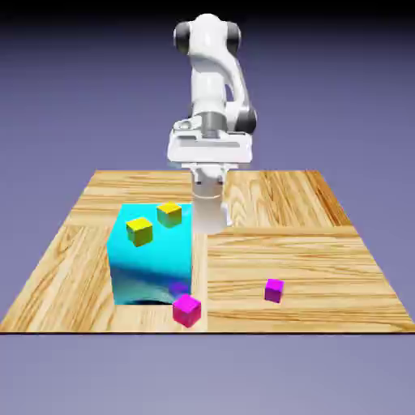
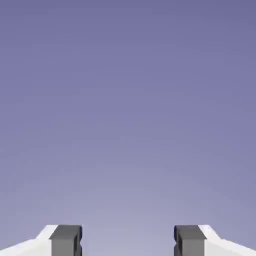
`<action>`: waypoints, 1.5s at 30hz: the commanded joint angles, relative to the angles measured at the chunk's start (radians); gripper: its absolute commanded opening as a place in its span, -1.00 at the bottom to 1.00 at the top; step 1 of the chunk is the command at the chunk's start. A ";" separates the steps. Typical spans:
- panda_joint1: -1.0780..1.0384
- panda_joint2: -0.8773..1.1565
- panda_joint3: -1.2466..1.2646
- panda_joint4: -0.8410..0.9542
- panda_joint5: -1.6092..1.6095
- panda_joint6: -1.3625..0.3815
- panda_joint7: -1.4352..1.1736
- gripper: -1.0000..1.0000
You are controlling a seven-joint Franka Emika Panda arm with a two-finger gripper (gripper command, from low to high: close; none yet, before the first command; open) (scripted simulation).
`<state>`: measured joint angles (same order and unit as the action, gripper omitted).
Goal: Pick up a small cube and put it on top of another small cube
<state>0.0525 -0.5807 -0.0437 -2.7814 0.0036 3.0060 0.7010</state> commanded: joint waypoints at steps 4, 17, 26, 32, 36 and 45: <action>0.134 -0.035 -0.145 0.095 0.012 -0.103 -0.133 0.00; 0.571 -0.150 -0.616 0.403 0.051 -0.437 -0.564 0.00; 0.873 -0.230 -0.942 0.617 0.078 -0.668 -0.862 0.00; 1.075 -0.283 -1.160 0.759 0.095 -0.822 -1.061 0.00; 1.209 -0.318 -1.305 0.854 0.107 -0.925 -1.194 0.00; 1.511 -0.398 -1.631 1.068 0.134 -1.156 -1.492 0.00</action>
<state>1.5636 -0.9784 -1.6746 -1.7139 0.1378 1.8504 -0.7909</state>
